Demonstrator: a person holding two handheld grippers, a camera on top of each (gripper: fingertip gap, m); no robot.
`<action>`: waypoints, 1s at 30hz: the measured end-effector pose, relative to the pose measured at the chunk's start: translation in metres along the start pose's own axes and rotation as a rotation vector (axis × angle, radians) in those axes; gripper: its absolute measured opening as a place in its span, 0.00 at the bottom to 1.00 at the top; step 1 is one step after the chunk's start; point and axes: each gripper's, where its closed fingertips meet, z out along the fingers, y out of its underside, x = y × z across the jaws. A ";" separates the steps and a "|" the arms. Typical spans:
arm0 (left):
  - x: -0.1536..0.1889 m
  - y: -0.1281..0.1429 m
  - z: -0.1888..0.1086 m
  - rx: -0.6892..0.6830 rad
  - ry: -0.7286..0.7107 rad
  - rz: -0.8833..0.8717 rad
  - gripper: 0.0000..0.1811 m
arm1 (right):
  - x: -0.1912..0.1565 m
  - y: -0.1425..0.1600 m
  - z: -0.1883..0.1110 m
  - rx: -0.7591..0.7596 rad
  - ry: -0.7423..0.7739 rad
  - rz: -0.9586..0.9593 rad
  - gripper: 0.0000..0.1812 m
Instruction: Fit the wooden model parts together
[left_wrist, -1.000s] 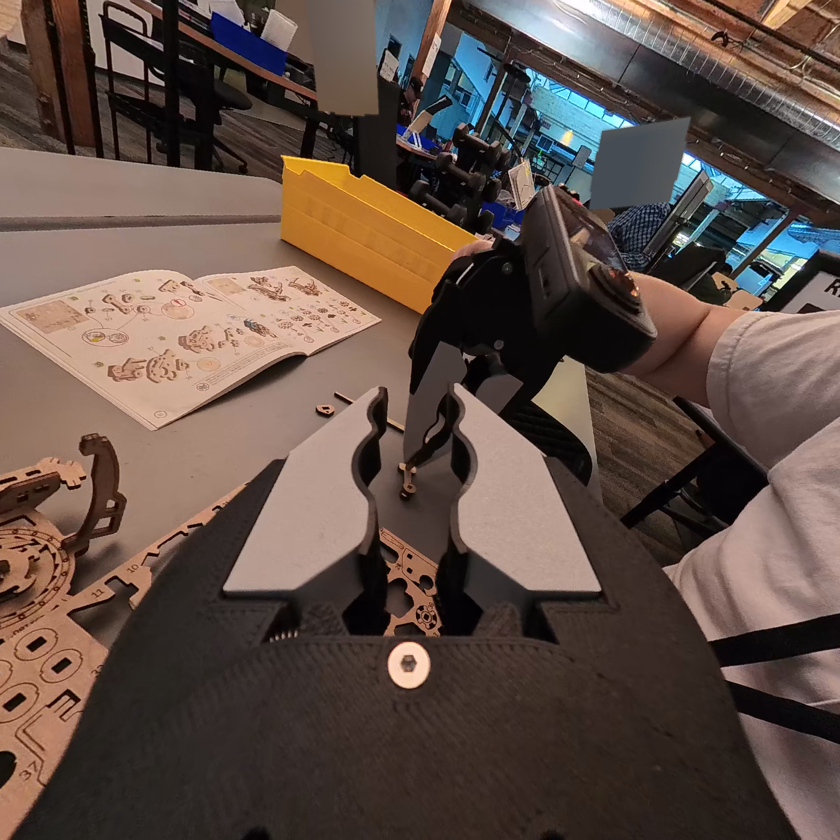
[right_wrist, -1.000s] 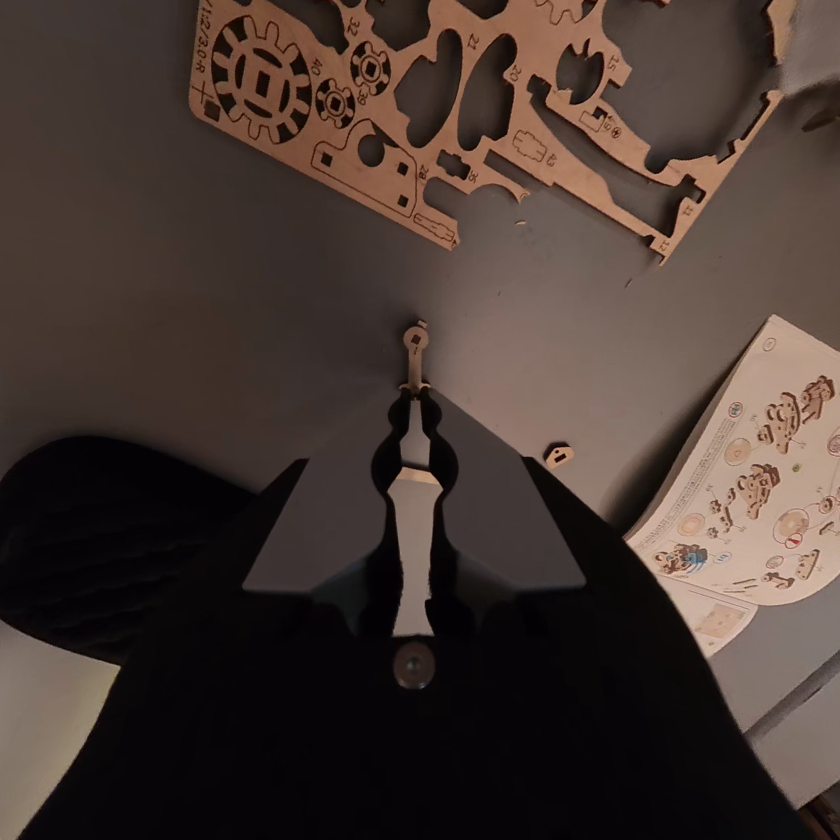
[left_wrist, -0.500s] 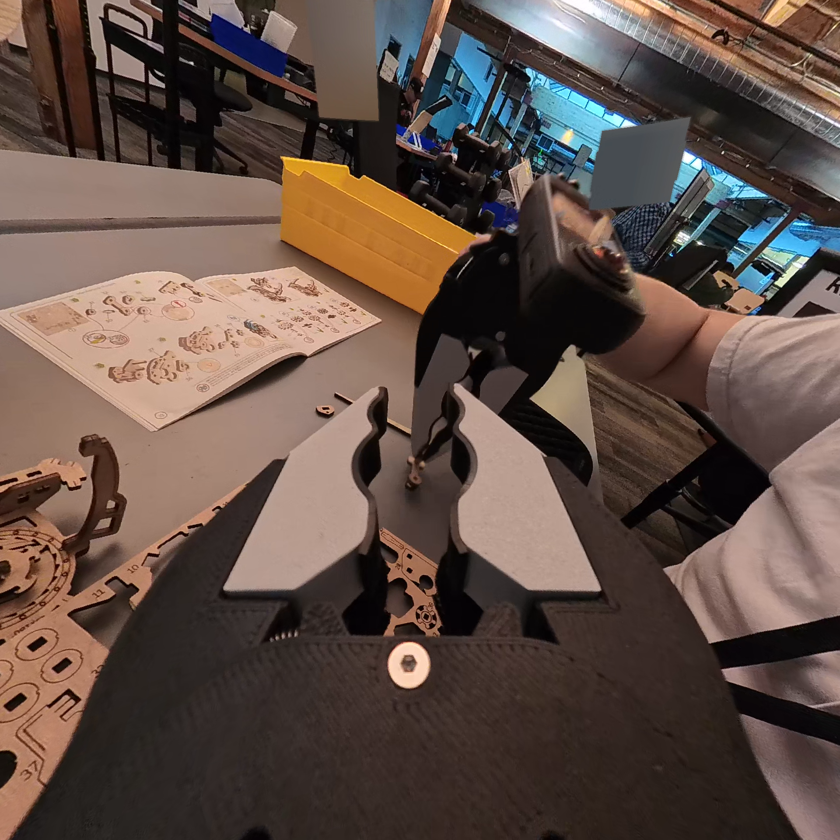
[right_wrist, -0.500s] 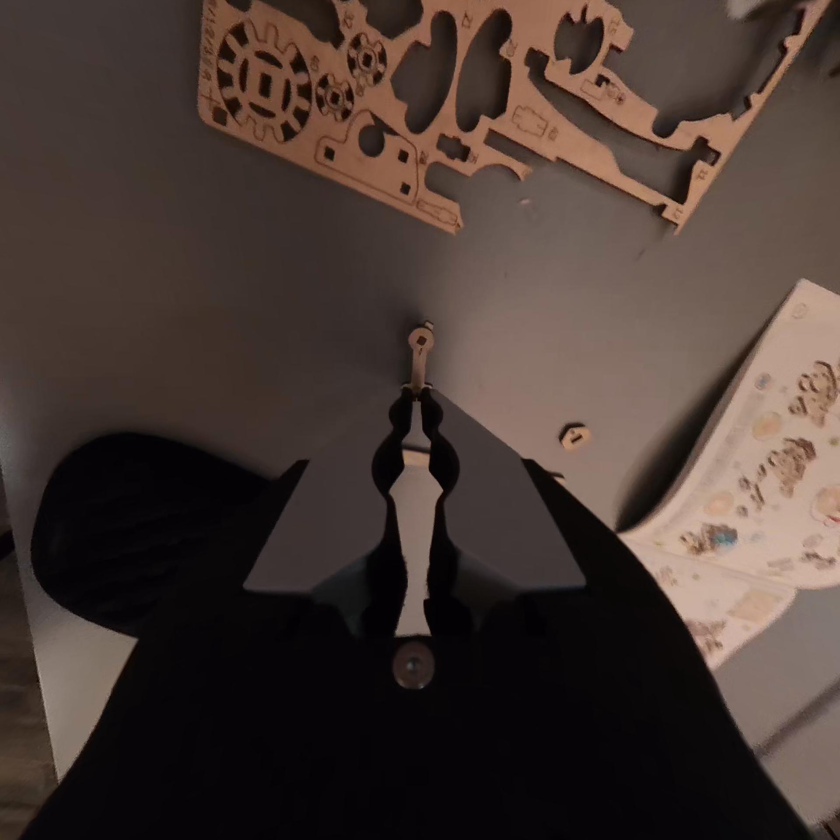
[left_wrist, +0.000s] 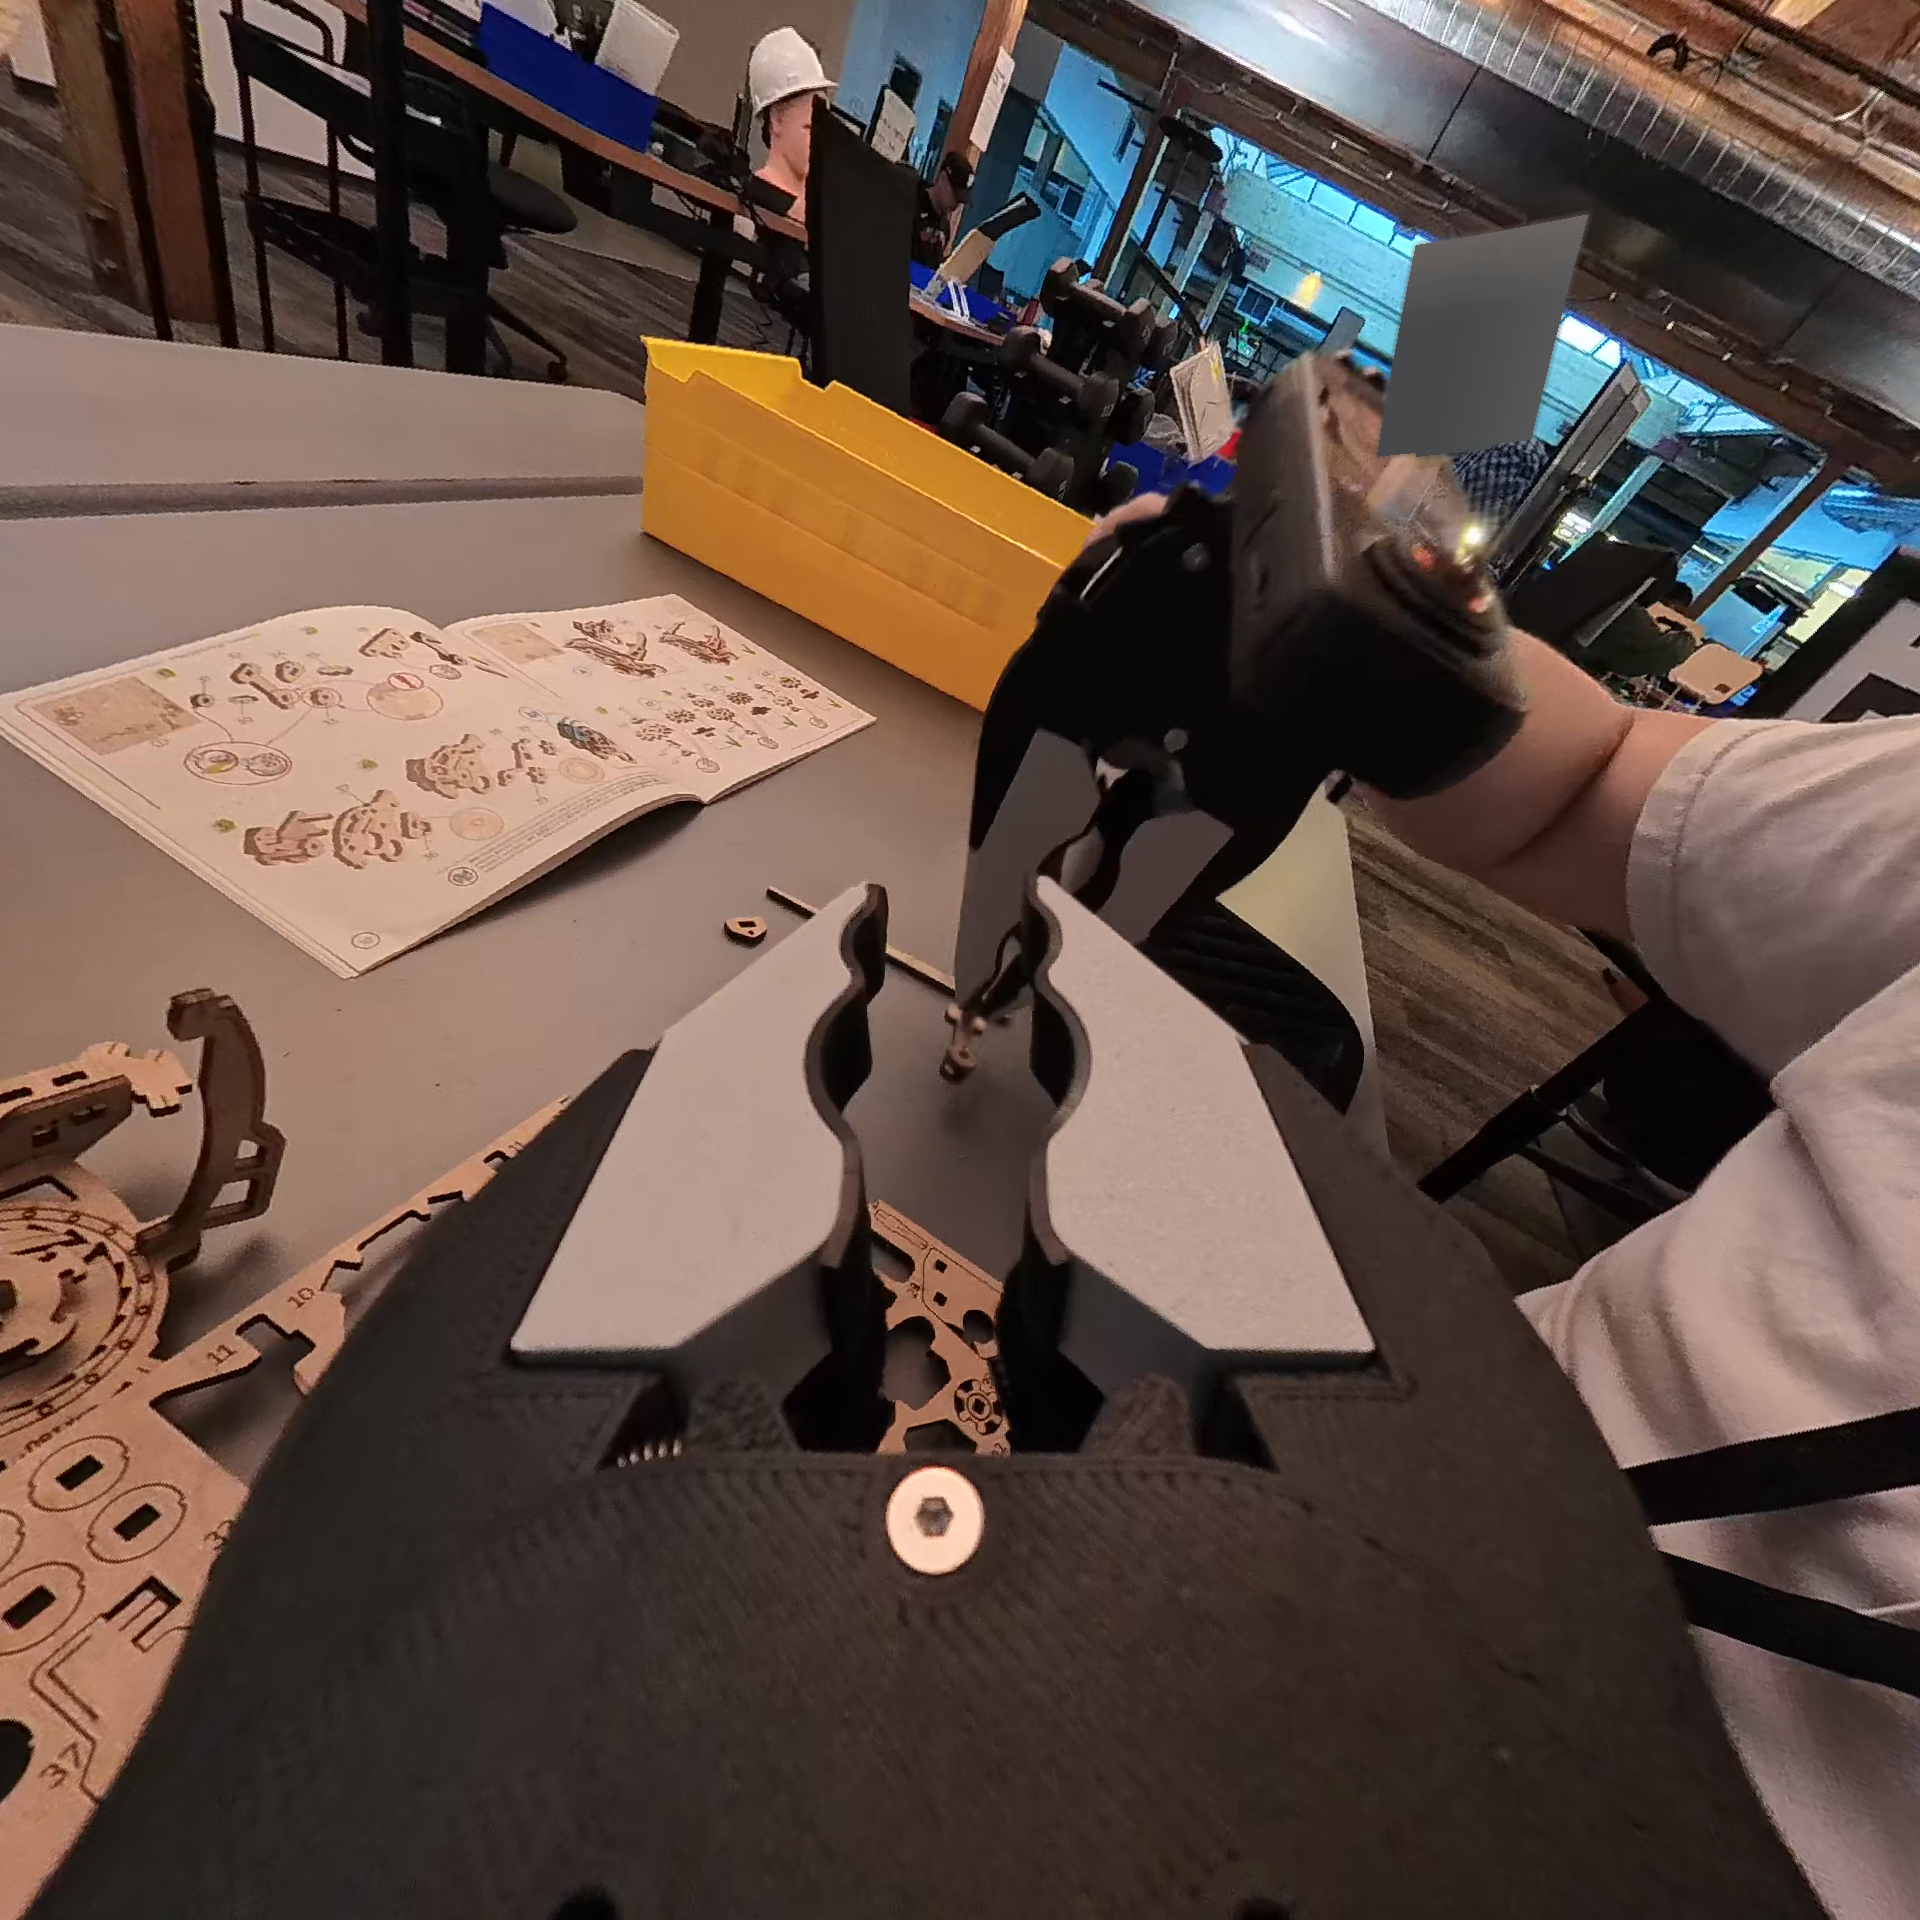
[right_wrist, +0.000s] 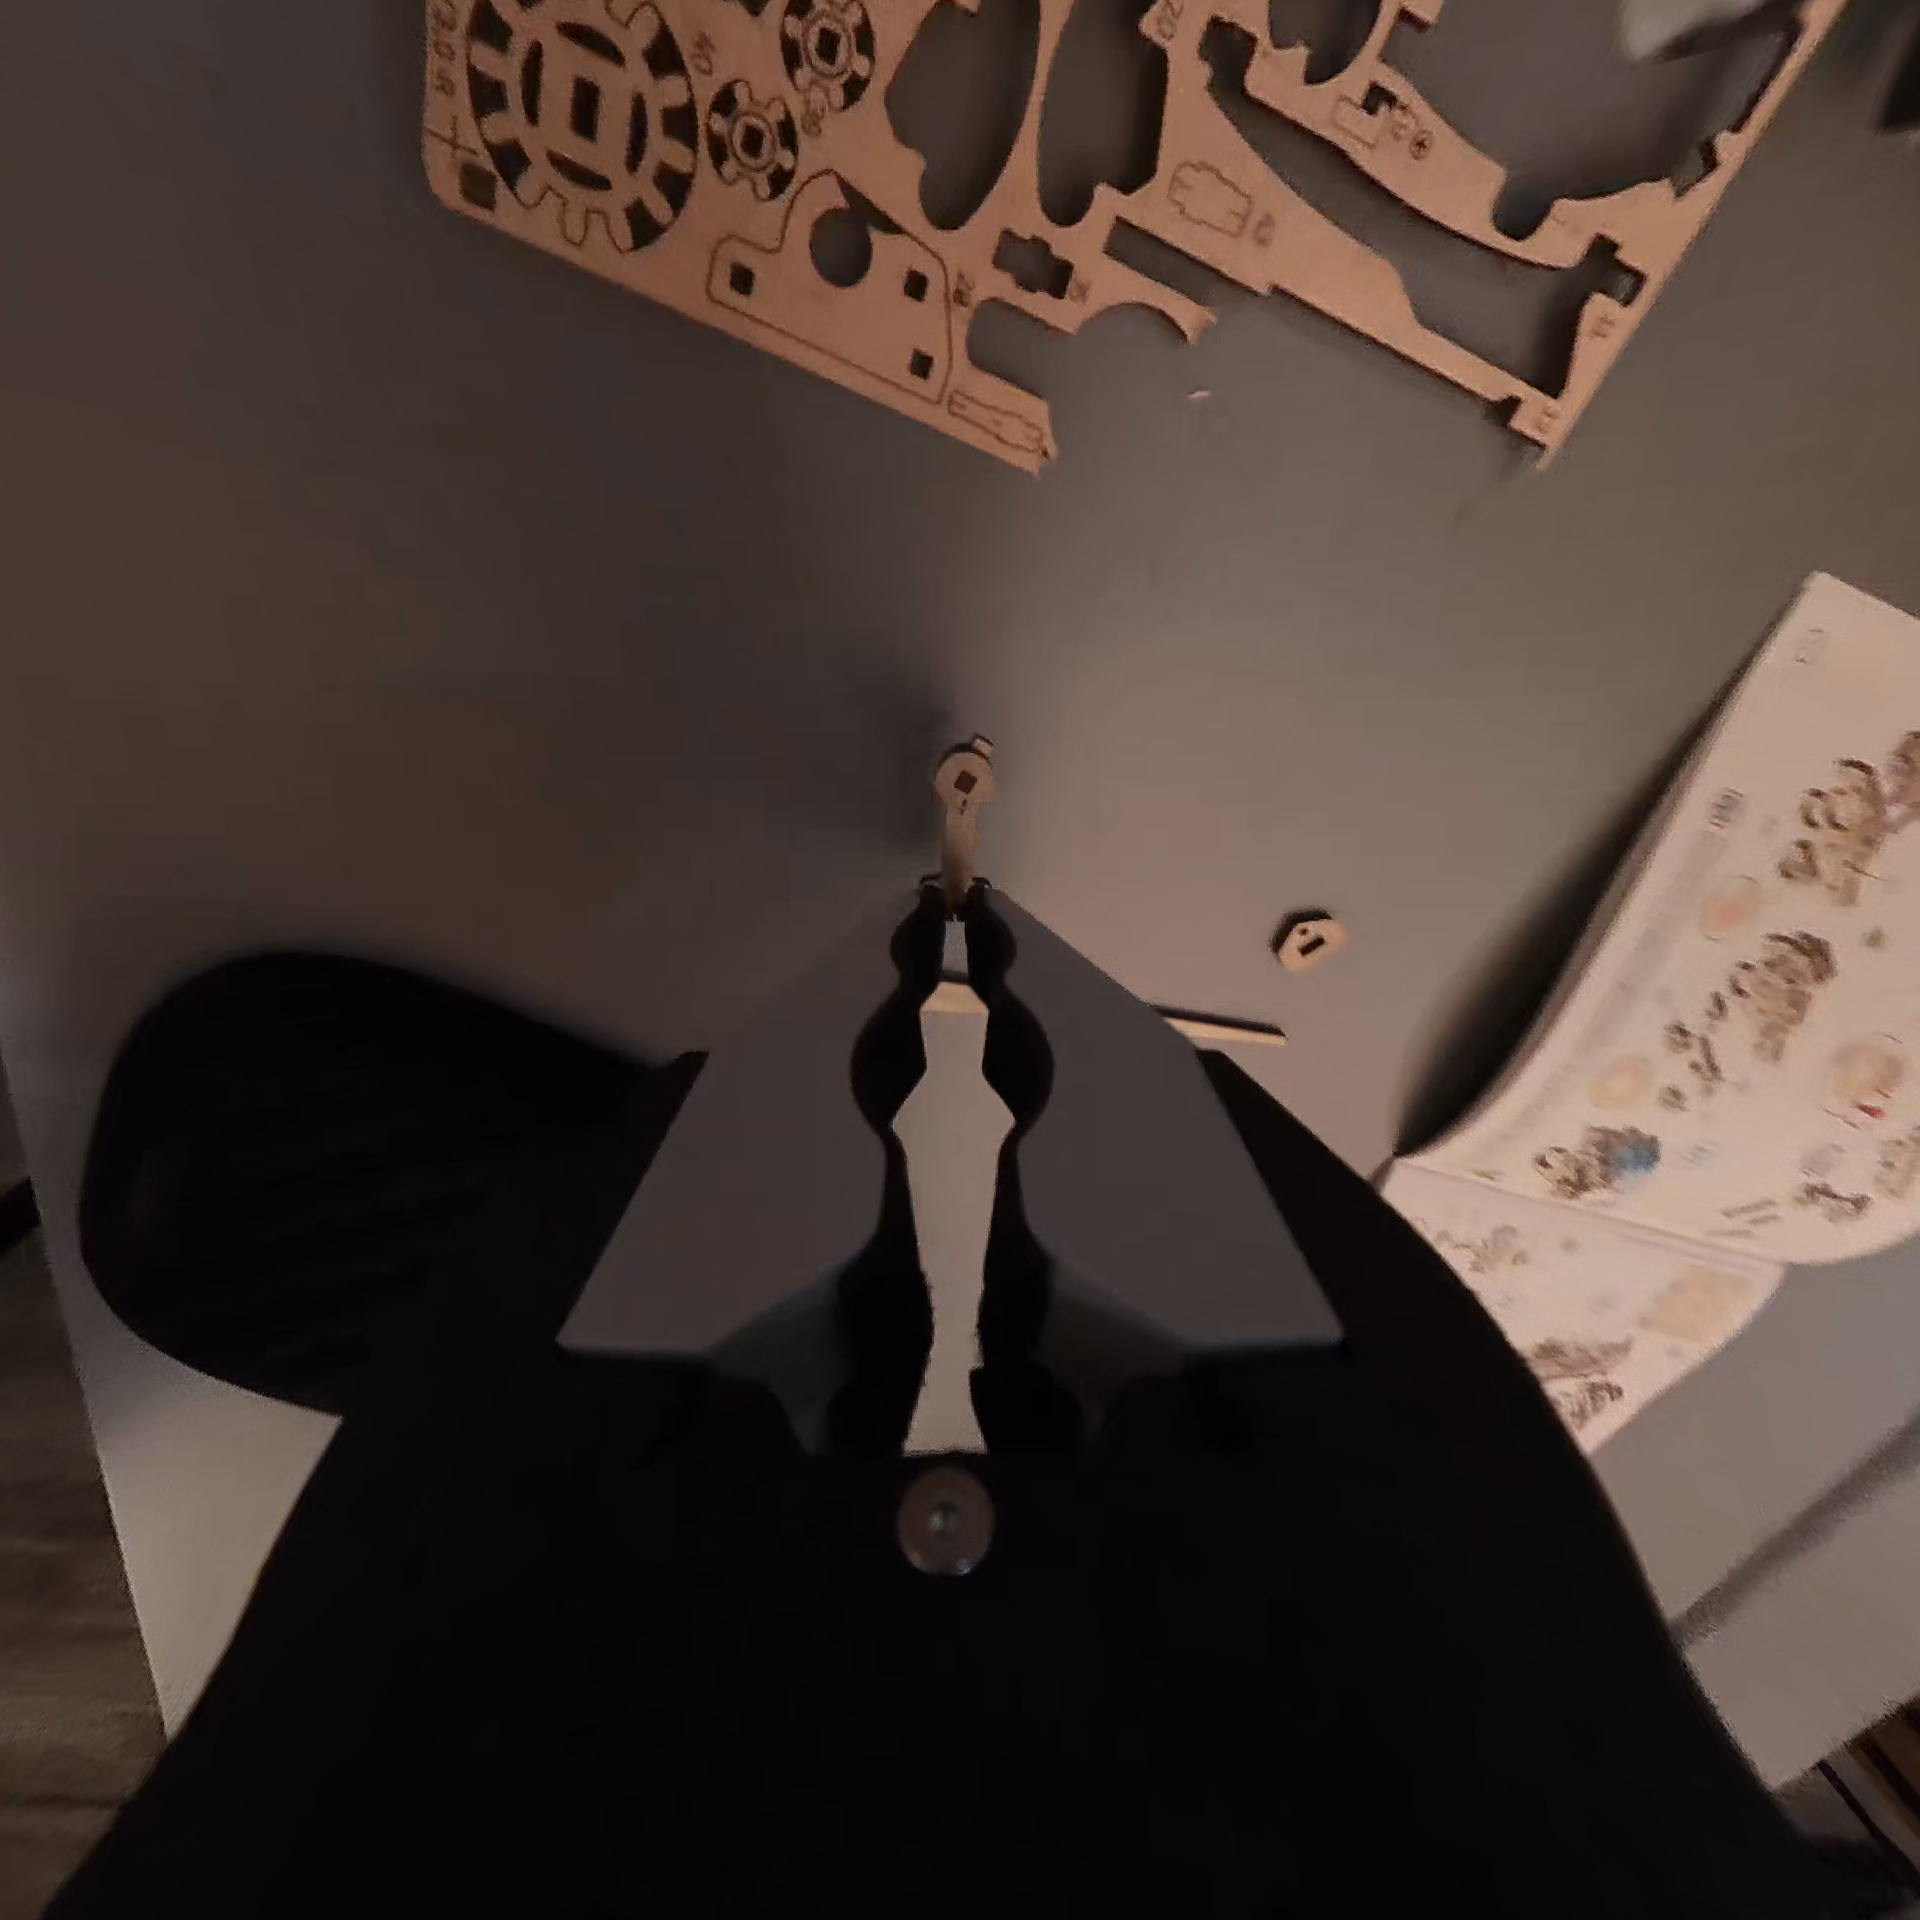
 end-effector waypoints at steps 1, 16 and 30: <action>0.000 0.000 0.000 0.001 0.000 0.000 0.13 | 0.000 -0.001 -0.002 0.009 0.002 0.007 0.01; 0.002 -0.002 0.000 0.010 0.013 -0.002 0.13 | -0.007 -0.001 0.012 0.027 -0.039 0.030 0.01; 0.003 -0.002 -0.001 0.007 0.015 0.001 0.13 | -0.007 -0.007 0.012 0.100 -0.025 0.031 0.01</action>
